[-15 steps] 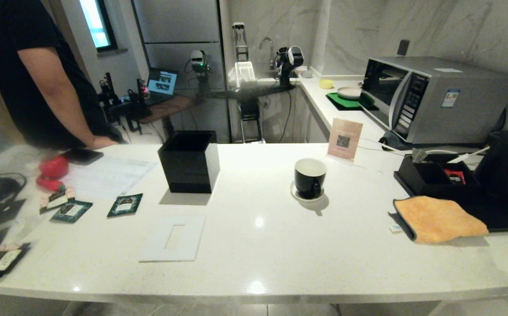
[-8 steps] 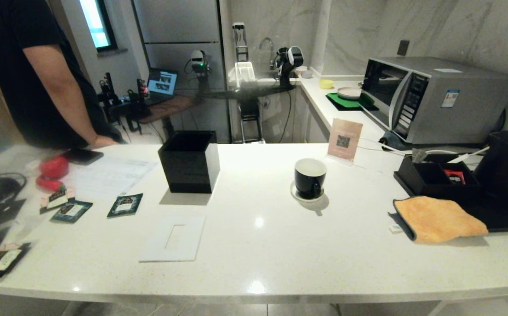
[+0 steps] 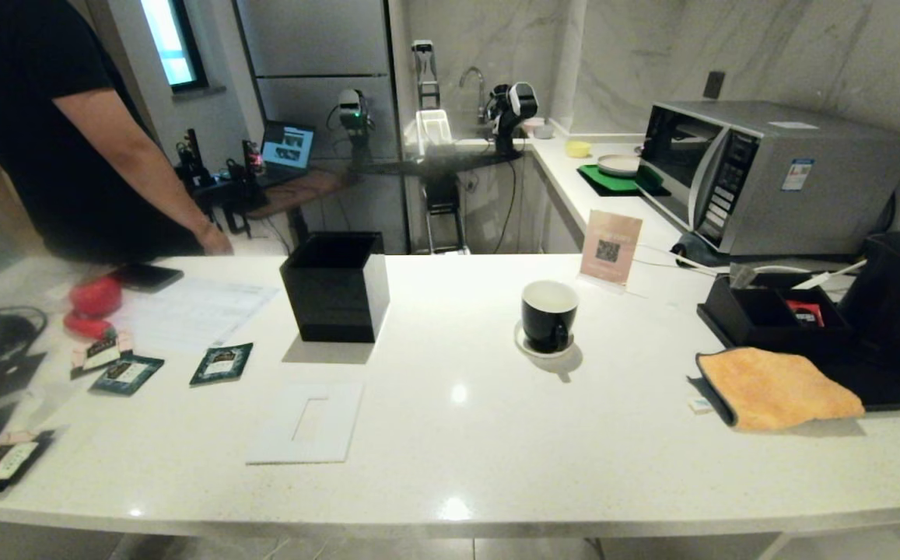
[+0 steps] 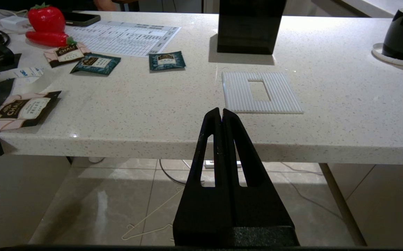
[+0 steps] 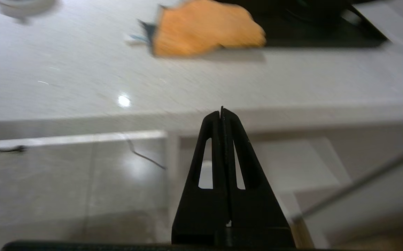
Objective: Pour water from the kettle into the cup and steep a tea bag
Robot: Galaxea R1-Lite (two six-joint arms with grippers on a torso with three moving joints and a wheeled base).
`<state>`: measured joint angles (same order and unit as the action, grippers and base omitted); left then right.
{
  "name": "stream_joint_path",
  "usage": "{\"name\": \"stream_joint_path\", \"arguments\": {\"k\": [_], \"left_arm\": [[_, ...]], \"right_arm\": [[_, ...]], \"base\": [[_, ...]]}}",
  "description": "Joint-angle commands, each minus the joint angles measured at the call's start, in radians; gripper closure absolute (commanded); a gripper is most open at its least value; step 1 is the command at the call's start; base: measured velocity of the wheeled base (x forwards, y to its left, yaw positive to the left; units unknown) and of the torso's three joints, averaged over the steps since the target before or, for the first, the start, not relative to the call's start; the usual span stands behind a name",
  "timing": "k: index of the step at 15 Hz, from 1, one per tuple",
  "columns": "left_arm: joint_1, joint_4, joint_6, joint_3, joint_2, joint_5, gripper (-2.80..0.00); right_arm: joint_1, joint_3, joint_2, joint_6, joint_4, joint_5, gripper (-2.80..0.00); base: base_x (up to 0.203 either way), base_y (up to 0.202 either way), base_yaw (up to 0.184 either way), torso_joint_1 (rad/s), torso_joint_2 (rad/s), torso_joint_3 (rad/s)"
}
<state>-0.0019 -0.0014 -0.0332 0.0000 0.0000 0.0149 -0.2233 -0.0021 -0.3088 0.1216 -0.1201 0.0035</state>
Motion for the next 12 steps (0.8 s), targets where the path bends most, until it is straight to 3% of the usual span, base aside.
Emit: {"name": "stream_joint_path", "arguments": {"k": [1, 6, 9, 12], "left_arm": [[0.0, 0.0, -0.002, 0.0, 0.0, 0.0, 0.0], [0.0, 0.0, -0.001, 0.0, 0.002, 0.0, 0.0], [0.0, 0.0, -0.001, 0.0, 0.002, 0.0, 0.0], [0.0, 0.0, -0.001, 0.0, 0.001, 0.0, 0.0]], "right_arm": [[0.064, 0.002, 0.024, 0.007, 0.009, -0.065, 0.0], [0.088, 0.002, 0.023, 0.013, 0.0, -0.084, 0.0], [0.156, 0.002, 0.031, 0.012, 0.002, -0.085, 0.0], [0.208, 0.002, 0.199, 0.006, 0.039, -0.071, 0.0]], "base": [[0.0, 0.0, 0.0, 0.0, 0.0, 0.0], [0.0, 0.0, 0.0, 0.0, 0.0, 0.0], [0.0, 0.0, 0.0, 0.0, 0.0, 0.0], [0.0, 0.0, 0.0, 0.0, 0.0, 0.0]]}}
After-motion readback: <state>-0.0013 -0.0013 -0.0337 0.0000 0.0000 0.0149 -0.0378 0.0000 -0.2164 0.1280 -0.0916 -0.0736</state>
